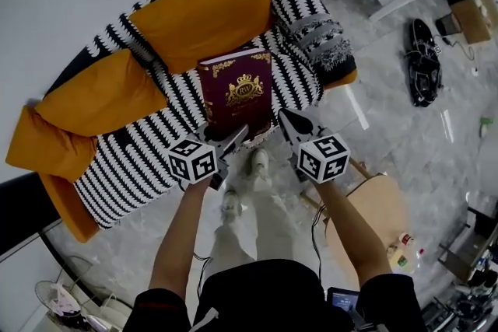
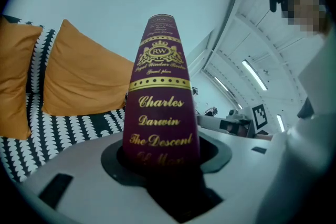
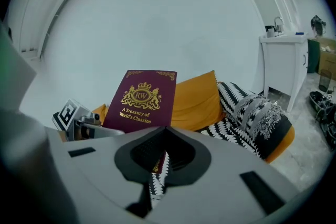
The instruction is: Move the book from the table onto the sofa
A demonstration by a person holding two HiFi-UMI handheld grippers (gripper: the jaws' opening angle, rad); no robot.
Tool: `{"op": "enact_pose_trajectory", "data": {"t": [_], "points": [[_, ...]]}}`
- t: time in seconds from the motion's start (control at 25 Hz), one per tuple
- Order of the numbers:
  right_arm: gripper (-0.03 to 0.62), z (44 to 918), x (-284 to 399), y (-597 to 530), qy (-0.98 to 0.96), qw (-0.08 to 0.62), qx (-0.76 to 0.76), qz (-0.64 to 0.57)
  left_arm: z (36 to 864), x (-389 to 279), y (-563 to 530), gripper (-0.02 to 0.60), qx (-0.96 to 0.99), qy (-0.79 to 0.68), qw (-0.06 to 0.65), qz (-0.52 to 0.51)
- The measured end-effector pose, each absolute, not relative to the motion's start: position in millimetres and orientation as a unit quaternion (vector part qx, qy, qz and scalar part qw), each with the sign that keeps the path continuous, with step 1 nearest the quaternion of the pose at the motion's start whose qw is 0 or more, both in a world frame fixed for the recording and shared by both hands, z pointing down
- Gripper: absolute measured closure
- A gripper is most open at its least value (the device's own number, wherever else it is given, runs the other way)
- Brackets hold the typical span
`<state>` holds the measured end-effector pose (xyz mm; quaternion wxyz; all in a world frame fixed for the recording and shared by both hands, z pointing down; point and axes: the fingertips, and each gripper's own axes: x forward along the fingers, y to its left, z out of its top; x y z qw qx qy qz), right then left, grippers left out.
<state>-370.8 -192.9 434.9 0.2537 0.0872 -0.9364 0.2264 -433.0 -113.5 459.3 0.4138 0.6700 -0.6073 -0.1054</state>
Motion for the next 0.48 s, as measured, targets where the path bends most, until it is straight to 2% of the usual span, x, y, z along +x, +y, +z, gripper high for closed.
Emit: {"op": "enact_pose_trajectory", "data": {"t": [0.48], "points": [[0.577,528.3,-400.2,-205.2,-0.929,0.282,0.061,0.23,555.3,-452.1,-140.8,0.337,0.653,-0.607,0.441,-0.106]]}}
